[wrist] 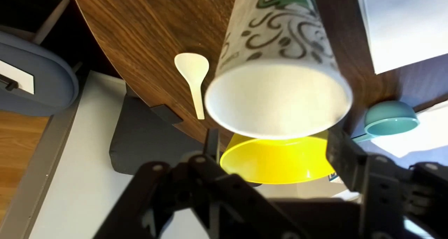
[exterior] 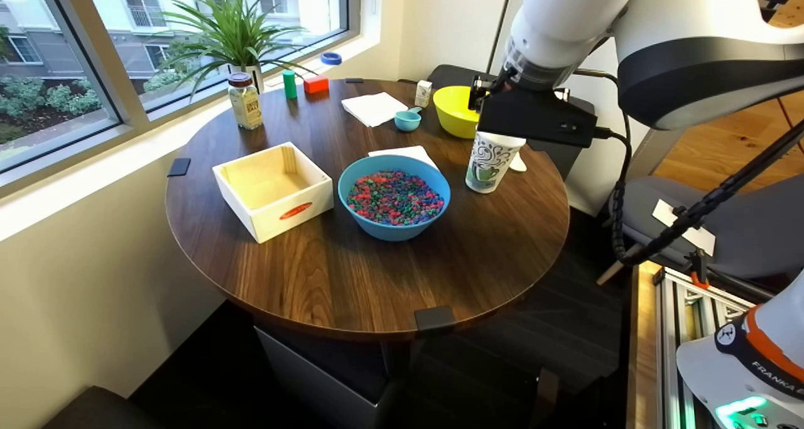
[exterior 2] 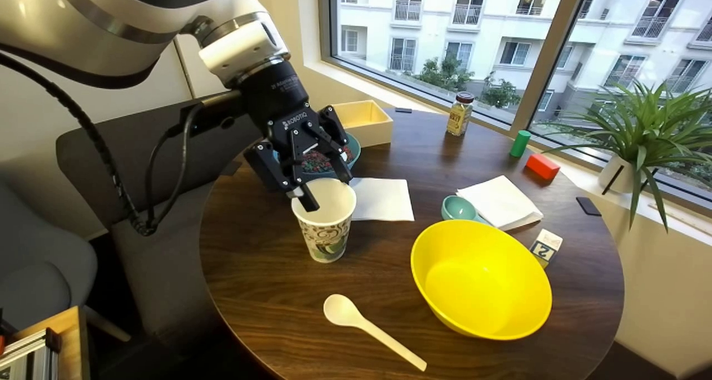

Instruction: Place the coffee cup upright then put the white spoon on top of the coffee cup.

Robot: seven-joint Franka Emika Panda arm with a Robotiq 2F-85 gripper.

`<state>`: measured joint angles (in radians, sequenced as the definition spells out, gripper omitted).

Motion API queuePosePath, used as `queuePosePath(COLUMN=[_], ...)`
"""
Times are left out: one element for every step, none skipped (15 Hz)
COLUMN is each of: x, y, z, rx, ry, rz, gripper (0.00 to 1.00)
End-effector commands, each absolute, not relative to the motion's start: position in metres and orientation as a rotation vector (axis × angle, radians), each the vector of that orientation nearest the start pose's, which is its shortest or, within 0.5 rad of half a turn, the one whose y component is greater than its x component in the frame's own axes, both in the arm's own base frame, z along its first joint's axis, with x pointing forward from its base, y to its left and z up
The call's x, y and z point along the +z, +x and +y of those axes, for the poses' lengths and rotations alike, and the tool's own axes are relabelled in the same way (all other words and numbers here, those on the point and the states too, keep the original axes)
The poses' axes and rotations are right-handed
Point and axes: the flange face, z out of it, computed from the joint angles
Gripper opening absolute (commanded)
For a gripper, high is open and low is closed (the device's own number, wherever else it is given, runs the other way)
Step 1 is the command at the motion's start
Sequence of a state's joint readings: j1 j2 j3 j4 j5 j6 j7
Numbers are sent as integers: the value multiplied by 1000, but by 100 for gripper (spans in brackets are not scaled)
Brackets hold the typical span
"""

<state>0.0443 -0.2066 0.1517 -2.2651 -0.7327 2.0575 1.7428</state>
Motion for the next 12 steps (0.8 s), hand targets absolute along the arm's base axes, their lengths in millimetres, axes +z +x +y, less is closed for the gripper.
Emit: queuePosePath(x=[467, 471, 476, 481, 485, 488, 490, 493, 495, 496, 496, 497], y=[475, 474, 473, 472, 470, 468, 464, 461, 457, 453, 449, 445], z=[46, 40, 33, 27, 19, 12, 2, -7, -16, -26, -36, -47], rx=[-858, -821, -779, -731, -695, -631, -572, -520, -459, -413, -371, -327], ry=[-2830, -2839, -2846, -2849, -2851, -2859, -2861, -2853, -2842, -2833, -2821, -2808], rz=[1831, 1805, 1772, 1736, 1699, 1671, 1654, 1633, 1599, 1587, 1566, 1530], gripper=[100, 100, 100, 100, 100, 100, 100, 100, 100, 100, 100, 100])
